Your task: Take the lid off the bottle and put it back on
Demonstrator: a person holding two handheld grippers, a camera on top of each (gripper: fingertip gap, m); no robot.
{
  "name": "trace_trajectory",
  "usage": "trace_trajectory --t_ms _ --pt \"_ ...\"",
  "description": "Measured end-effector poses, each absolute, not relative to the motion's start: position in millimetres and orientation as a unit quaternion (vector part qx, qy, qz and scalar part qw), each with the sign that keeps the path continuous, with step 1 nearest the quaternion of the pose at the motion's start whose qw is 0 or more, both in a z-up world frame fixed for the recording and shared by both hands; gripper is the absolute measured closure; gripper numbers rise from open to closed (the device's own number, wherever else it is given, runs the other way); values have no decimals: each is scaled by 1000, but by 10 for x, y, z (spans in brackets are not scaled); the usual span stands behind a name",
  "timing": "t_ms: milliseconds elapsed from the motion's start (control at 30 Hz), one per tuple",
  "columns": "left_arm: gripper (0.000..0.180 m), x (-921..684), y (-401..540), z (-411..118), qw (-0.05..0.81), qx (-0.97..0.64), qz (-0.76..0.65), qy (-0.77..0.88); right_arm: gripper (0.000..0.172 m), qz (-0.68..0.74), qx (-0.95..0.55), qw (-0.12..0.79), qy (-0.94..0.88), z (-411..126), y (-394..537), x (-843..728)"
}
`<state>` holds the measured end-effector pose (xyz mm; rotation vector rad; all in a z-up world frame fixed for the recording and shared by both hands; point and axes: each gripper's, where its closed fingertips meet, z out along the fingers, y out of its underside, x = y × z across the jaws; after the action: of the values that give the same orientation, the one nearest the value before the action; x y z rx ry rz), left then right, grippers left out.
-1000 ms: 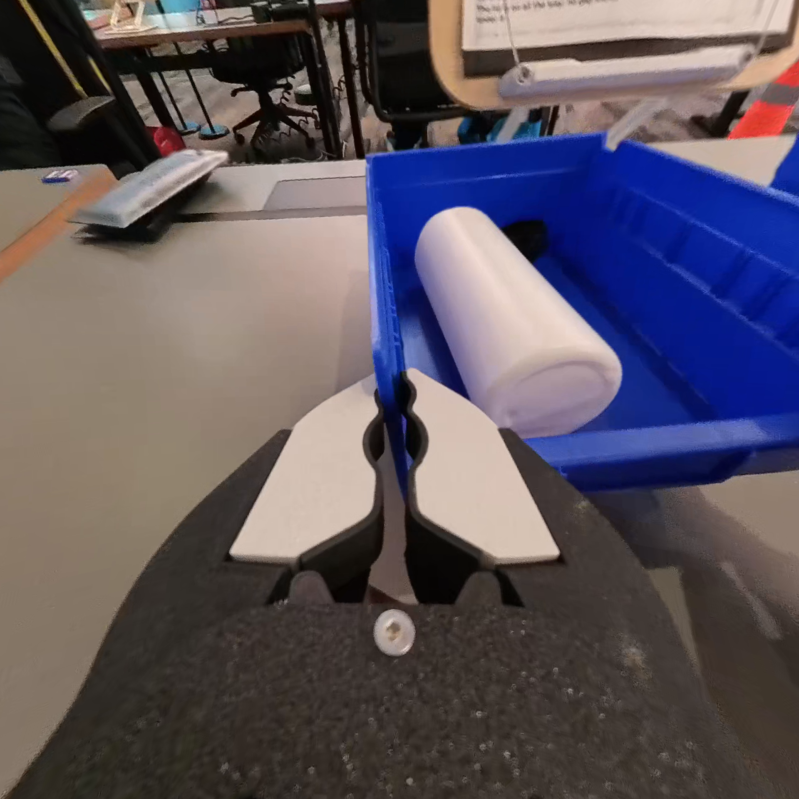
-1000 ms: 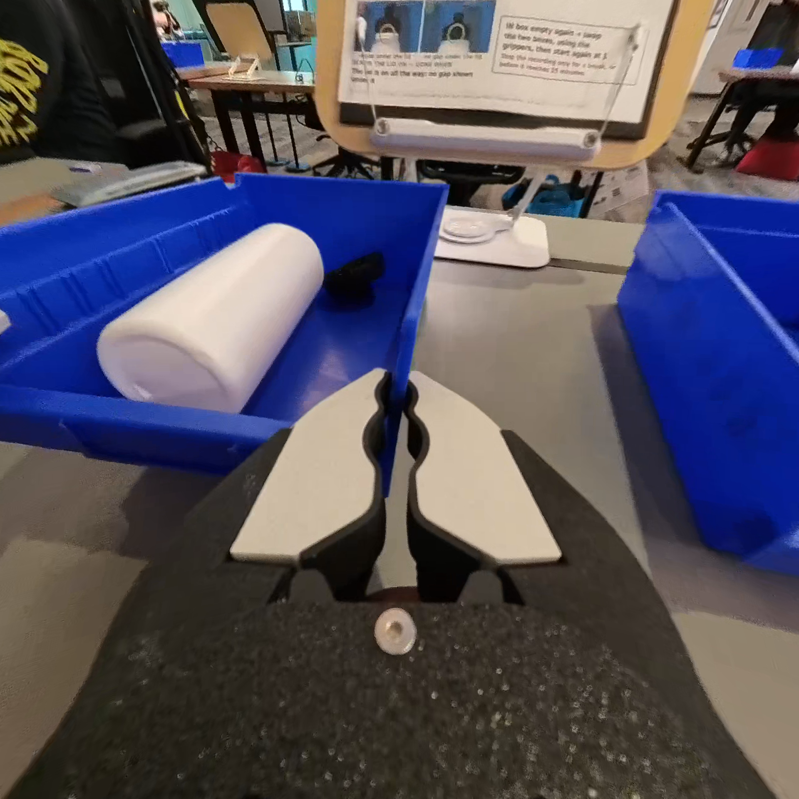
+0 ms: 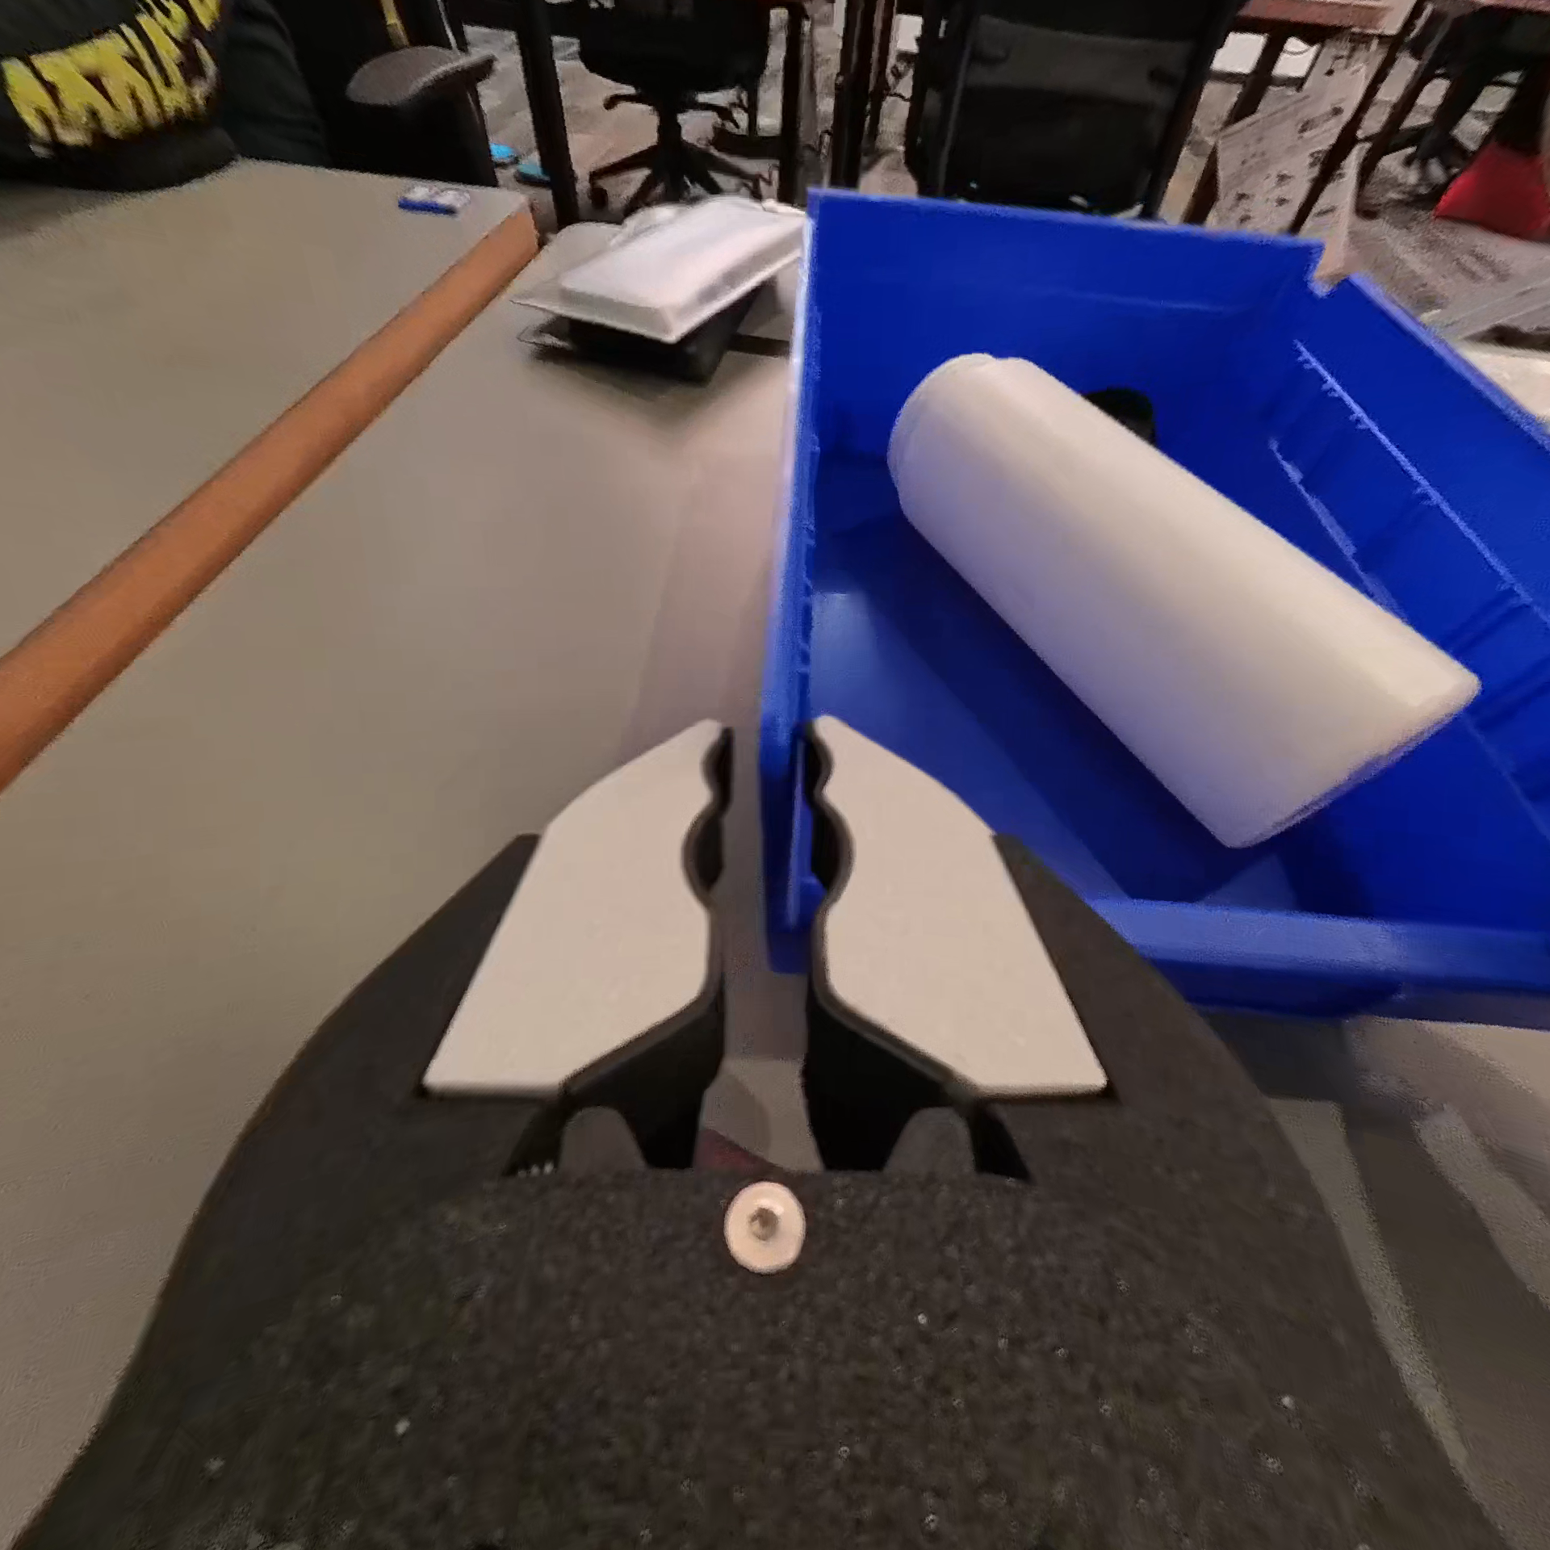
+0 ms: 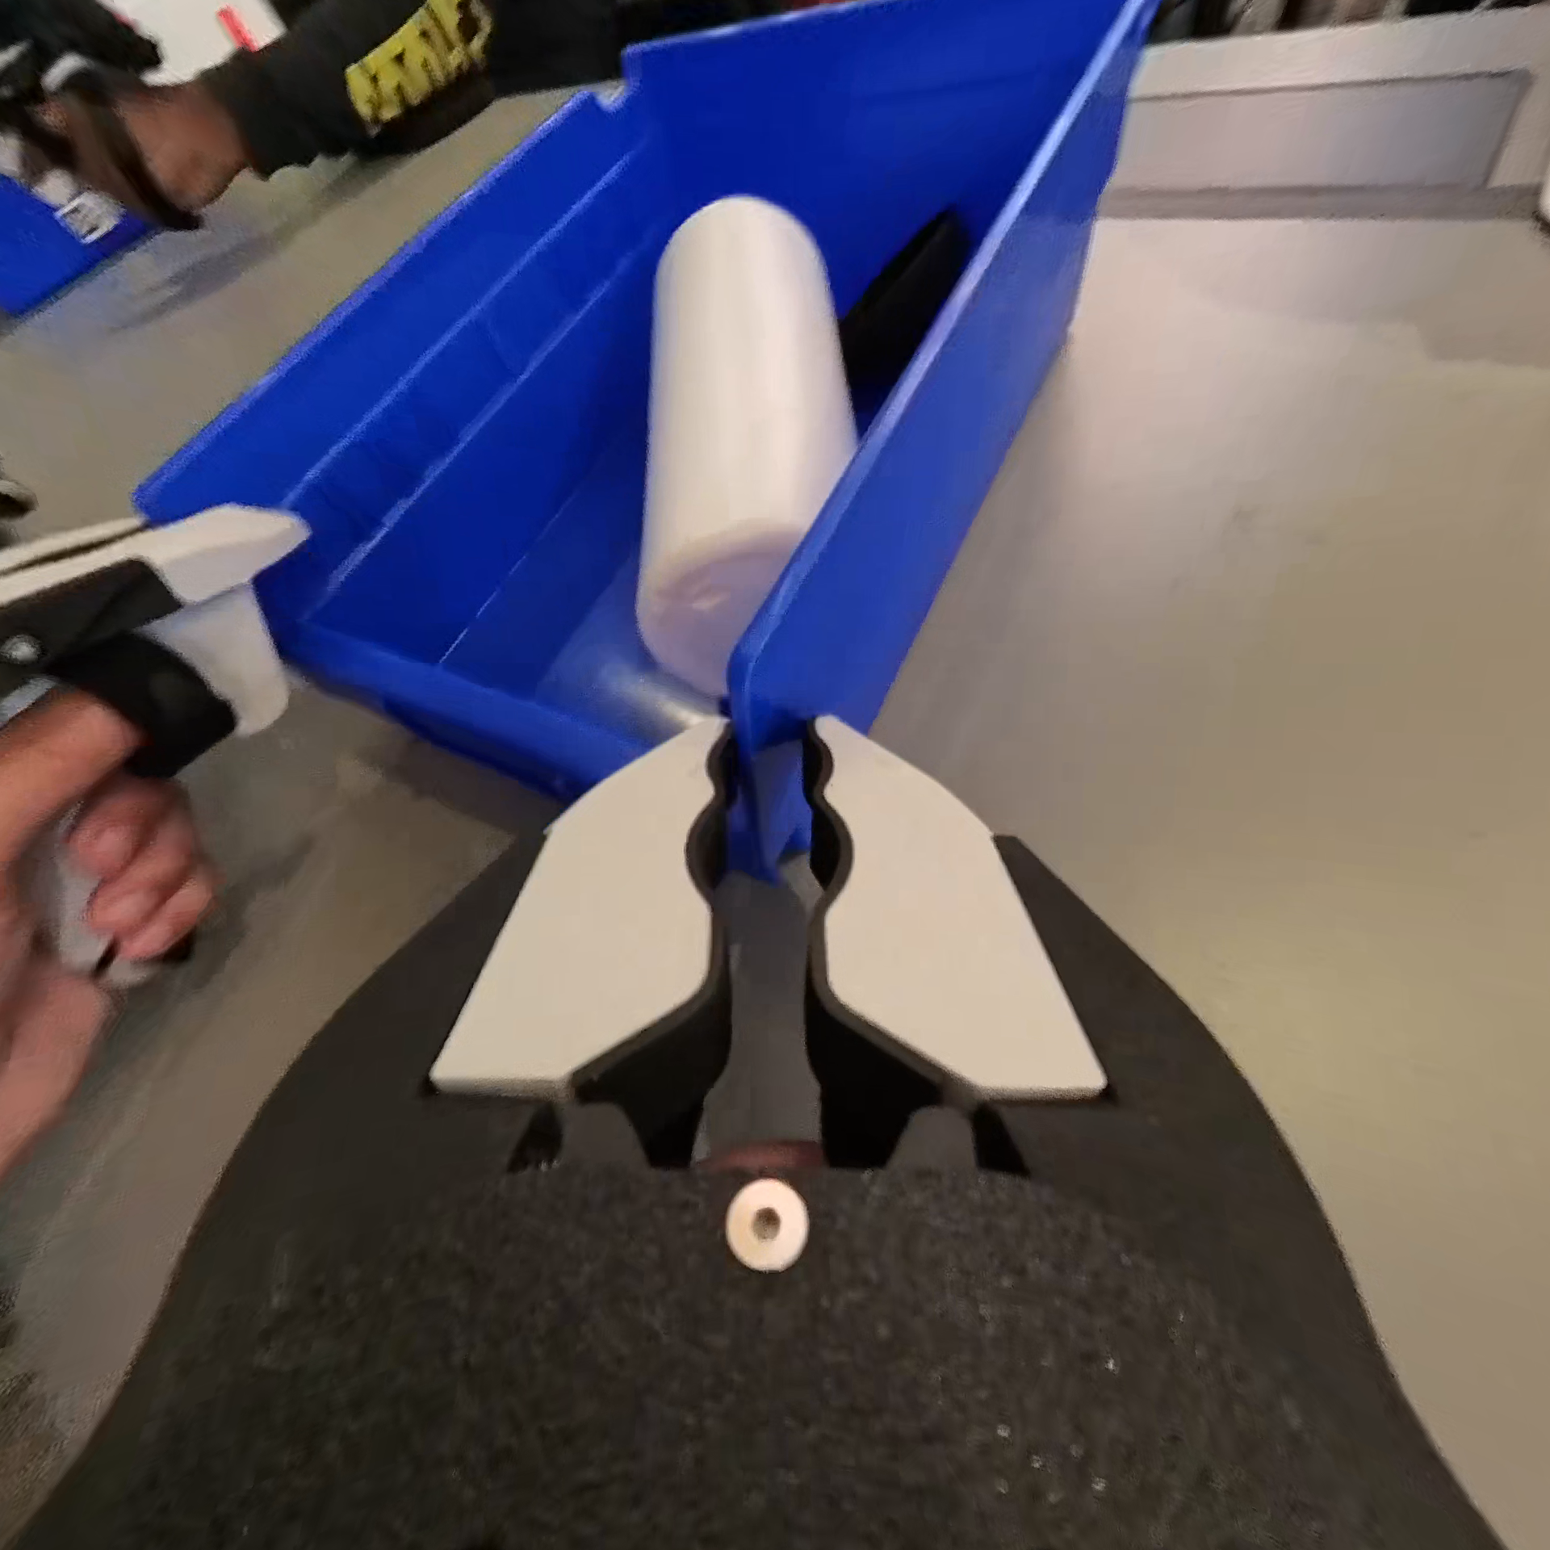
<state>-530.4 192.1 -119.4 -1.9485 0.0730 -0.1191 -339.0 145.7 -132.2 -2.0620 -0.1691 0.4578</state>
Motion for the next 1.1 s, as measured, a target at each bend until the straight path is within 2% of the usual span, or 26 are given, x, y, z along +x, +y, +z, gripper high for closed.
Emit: trace_trajectory --t_ms 33,67,167,267,333,433,533,633,767,900,1100 --pt "157 -5344 1903 -1122 568 -822 -42 26 158 205 -847 484 -81 -1271 1388 -3362" --pt "156 -5376 1876 -1037 579 -814 -40 20 156 219 -838 490 -96 -1188 1316 -3312" --pt "146 -5359 1762 -827 598 -798 -71 7 138 227 -810 516 -161 -956 1071 -3013" --pt "133 -5258 1643 -886 543 -837 -71 17 130 199 -793 538 -207 -839 840 -2501" --pt "116 -5080 1566 -862 508 -856 -87 35 128 176 -788 549 -219 -825 696 -2077" --pt "109 -4460 1378 -647 489 -844 -206 73 119 144 -797 553 -194 -879 516 -1384" --pt "112 -3644 1033 -471 466 -796 -375 95 113 130 -808 557 -142 -930 300 -712" --pt "112 -3040 646 -643 451 -772 -430 128 111 136 -788 589 -120 -908 -23 -300" --pt "115 -2646 277 -870 467 -750 -439 162 113 124 -761 632 -82 -925 -343 73" --pt "114 -2576 312 -1023 480 -763 -382 206 114 163 -754 635 -40 -929 -392 177" --pt "115 -2661 345 -1147 469 -772 -378 201 118 108 -757 641 -64 -958 -278 228"
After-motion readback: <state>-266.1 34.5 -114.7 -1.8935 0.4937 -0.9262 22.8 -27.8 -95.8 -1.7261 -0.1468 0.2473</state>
